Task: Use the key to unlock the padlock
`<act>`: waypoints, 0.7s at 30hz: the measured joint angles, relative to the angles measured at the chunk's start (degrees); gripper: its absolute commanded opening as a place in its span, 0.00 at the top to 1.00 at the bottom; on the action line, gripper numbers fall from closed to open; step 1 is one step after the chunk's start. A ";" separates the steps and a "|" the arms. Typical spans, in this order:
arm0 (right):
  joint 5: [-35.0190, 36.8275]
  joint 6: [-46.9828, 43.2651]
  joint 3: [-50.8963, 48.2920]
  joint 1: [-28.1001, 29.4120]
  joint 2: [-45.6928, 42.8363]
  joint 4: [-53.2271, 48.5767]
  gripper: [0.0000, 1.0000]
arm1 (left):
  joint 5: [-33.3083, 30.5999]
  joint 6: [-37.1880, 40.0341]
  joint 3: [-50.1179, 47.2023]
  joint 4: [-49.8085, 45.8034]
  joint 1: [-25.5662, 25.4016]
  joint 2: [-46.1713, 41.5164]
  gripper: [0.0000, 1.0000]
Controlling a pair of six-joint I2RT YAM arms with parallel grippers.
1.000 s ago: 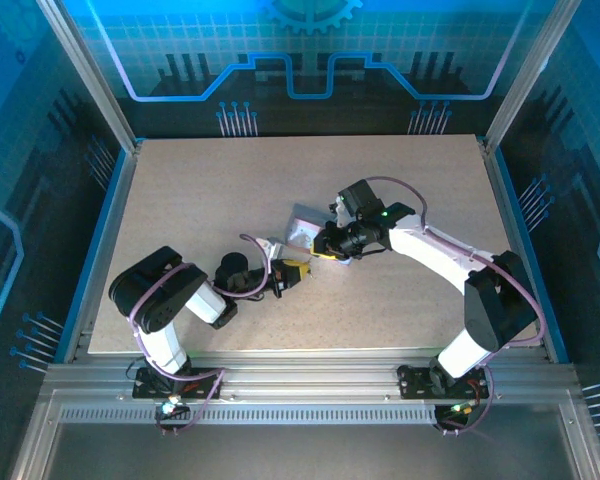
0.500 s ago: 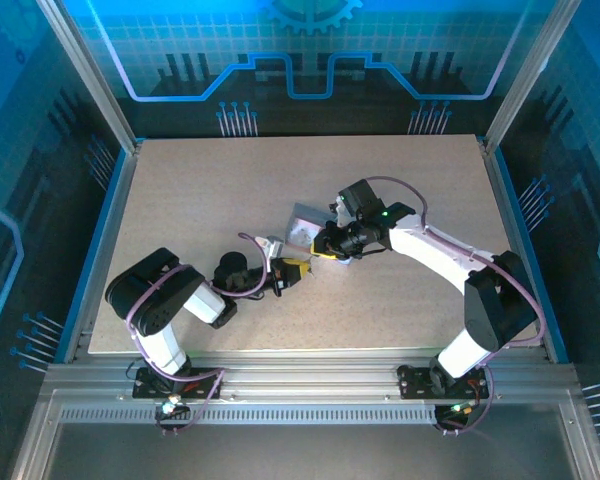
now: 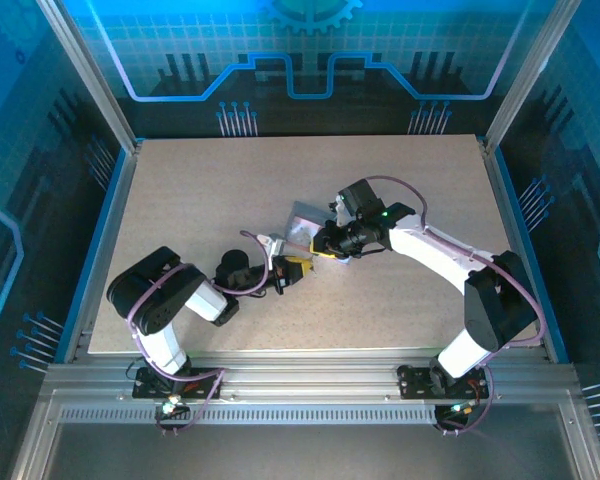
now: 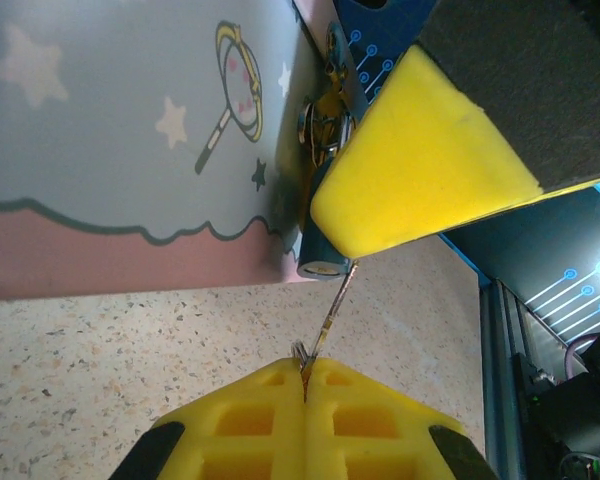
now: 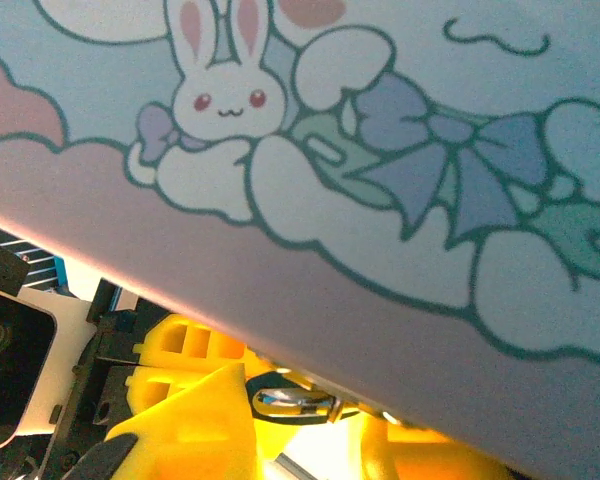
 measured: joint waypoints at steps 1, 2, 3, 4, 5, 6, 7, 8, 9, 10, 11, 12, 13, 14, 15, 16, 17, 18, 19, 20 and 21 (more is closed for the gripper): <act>0.00 0.02 0.00 0.00 0.00 0.07 1.00 | 0.00 -0.15 0.00 0.09 0.00 0.15 1.00; 0.02 0.02 -0.02 0.00 0.00 0.07 1.00 | 0.00 -0.39 0.04 0.04 0.00 0.39 1.00; 0.09 0.04 -0.07 0.00 0.00 0.17 1.00 | 0.00 -0.59 0.04 0.04 0.00 0.66 1.00; 0.26 0.04 -0.13 0.00 -0.02 0.24 1.00 | 0.00 -0.96 0.04 0.02 0.00 0.83 1.00; 0.44 0.04 -0.26 0.00 -0.09 0.31 1.00 | -0.02 -1.20 0.04 0.00 0.00 1.01 1.00; 0.66 0.04 -0.48 0.00 -0.22 0.37 1.00 | -0.02 -1.46 0.04 0.00 0.00 1.16 1.00; 0.87 0.07 -0.76 0.00 -0.39 0.44 1.00 | -0.02 -1.49 0.04 0.00 0.00 1.25 1.00; 1.14 0.07 -0.94 0.02 -0.55 0.42 1.00 | -0.02 -1.53 0.04 0.02 0.00 1.36 1.00; 1.36 0.07 -1.14 0.02 -0.74 0.46 1.00 | -0.02 -1.68 0.04 0.00 0.00 1.44 1.00; 1.51 0.07 -1.25 0.02 -0.81 0.46 1.00 | -0.02 -1.81 0.04 -0.02 0.00 1.51 1.00; 1.57 0.07 -1.36 0.02 -0.85 0.46 1.00 | -0.02 -2.01 0.04 -0.09 0.00 1.53 1.00; 1.64 0.07 -1.40 0.07 -0.85 0.48 1.00 | -0.02 -2.47 0.07 -0.09 0.00 1.53 1.00; 1.73 0.07 -1.46 0.09 -0.85 0.52 1.00 | -0.02 -2.60 0.11 -0.15 0.00 1.53 1.00; 1.75 0.07 -1.55 0.11 -0.85 0.50 1.00 | -0.02 -2.84 0.26 -0.39 0.00 1.53 1.00; 1.75 0.07 -1.60 0.13 -0.85 0.50 1.00 | -0.02 -2.95 0.46 -0.59 0.00 1.53 1.00; 1.77 0.07 -1.60 0.13 -0.85 0.50 1.00 | -0.02 -2.97 0.66 -0.79 0.00 1.53 1.00; 1.81 0.07 -1.60 0.13 -0.85 0.52 1.00 | 0.00 -2.97 0.85 -0.92 0.00 1.53 1.00; 1.95 0.07 -1.60 0.13 -0.85 0.63 1.00 | 0.00 -2.99 1.03 -1.11 0.00 1.53 1.00; 1.99 0.07 -1.60 0.13 -0.85 0.74 1.00 | 0.00 -2.99 1.16 -1.27 0.00 1.53 1.00; 1.99 0.07 -1.60 0.13 -0.85 0.85 1.00 | 0.00 -3.02 1.36 -1.38 0.00 1.53 1.00; 2.03 0.07 -1.60 0.22 -0.85 0.92 1.00 | 0.02 -3.02 1.53 -1.51 0.00 1.53 1.00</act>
